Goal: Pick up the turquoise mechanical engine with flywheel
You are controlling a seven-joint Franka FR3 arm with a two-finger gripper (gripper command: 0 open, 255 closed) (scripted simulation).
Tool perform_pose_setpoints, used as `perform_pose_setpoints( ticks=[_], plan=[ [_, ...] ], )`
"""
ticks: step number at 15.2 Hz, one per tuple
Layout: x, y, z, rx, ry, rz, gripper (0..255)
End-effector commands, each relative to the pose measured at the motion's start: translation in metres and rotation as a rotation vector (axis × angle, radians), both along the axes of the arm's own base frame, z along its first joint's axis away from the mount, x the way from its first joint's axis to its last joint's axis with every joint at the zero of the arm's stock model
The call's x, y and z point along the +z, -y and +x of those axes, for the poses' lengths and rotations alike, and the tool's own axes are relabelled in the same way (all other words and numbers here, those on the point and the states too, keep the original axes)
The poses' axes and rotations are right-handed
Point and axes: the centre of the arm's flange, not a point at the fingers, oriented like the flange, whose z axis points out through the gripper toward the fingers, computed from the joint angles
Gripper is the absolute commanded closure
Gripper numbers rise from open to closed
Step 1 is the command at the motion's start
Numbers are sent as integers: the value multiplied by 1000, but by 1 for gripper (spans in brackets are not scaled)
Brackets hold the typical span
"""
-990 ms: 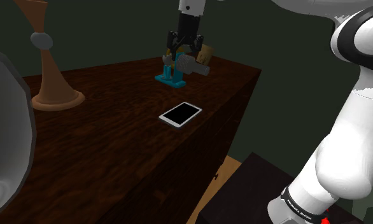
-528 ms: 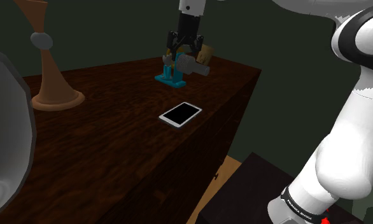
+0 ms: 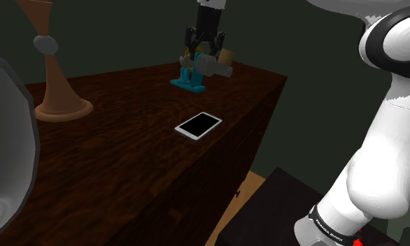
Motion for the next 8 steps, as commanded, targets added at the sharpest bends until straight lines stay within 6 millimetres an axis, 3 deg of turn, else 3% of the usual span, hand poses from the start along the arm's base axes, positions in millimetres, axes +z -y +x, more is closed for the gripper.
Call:
perform_pose_setpoints(
  ticks=[1,8],
  plan=[
    [11,0,0,0,2,0,255],
    [48,0,0,0,2,0,255]
  ],
)
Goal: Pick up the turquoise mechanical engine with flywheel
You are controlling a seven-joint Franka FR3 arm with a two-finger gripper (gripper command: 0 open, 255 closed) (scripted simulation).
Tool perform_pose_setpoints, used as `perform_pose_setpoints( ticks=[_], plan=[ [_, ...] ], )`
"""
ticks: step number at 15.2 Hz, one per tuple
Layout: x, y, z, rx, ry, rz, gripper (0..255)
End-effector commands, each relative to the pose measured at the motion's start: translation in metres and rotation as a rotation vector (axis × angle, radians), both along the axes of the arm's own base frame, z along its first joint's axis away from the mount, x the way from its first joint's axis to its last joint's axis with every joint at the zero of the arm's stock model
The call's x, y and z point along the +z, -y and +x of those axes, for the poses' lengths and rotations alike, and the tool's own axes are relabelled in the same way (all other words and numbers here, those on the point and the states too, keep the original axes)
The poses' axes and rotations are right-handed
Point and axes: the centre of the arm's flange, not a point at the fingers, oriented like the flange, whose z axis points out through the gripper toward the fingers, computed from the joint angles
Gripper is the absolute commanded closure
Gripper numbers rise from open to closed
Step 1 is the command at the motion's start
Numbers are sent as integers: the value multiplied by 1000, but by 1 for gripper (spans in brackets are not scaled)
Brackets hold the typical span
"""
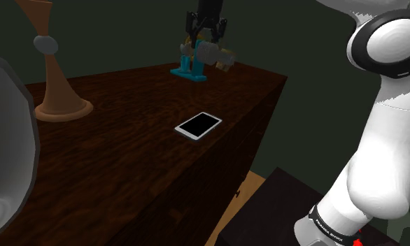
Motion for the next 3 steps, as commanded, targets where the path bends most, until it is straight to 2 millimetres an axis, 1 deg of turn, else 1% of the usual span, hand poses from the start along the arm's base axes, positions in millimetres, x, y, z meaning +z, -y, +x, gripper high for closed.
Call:
perform_pose_setpoints(
  ticks=[1,3],
  plan=[
    [12,1,-1,0,1,0,255],
    [12,1,-1,0,1,0,255]
  ],
)
